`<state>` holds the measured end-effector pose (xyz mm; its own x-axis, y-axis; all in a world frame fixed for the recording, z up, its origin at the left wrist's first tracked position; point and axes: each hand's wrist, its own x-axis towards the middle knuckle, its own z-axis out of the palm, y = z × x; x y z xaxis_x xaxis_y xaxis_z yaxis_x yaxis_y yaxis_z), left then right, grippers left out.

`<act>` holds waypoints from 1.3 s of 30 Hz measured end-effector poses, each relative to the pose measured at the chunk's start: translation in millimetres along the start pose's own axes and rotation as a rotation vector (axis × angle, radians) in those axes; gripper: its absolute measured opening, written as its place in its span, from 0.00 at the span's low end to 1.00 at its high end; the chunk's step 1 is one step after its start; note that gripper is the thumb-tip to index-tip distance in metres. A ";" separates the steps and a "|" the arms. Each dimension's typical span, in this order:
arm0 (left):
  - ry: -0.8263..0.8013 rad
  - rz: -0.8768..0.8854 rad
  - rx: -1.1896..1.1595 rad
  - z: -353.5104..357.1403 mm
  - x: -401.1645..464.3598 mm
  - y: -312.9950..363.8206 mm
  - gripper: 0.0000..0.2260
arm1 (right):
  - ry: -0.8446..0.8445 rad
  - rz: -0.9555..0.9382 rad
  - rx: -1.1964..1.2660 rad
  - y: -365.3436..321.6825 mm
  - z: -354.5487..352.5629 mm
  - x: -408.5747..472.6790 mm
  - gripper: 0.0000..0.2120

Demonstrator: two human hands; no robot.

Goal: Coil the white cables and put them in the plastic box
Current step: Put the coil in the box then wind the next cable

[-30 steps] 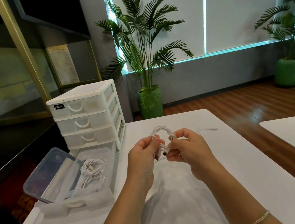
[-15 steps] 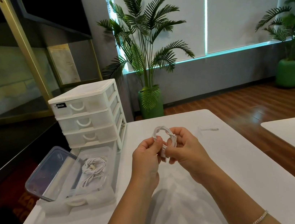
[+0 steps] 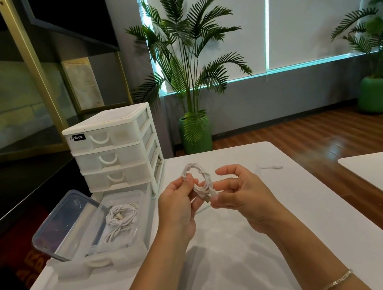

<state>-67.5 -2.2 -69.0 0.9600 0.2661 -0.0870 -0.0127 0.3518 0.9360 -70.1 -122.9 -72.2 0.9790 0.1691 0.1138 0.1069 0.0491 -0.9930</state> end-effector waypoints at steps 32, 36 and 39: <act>0.173 0.214 0.400 -93.9 24.3 58.6 0.04 | 0.125 0.060 -0.129 -6.9 92.8 28.4 0.02; 0.213 0.263 0.379 -119.0 32.9 80.7 0.02 | 0.059 0.038 -0.291 -12.5 121.9 40.7 0.02; 0.223 0.262 0.348 -127.2 35.1 87.4 0.04 | -0.036 0.075 -0.398 -19.0 138.9 48.7 0.04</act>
<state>-70.5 152.0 -33.7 0.8531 0.5049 0.1314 -0.1154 -0.0631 0.9913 -48.6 21.1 -43.6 0.9806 0.1927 0.0347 0.1015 -0.3484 -0.9318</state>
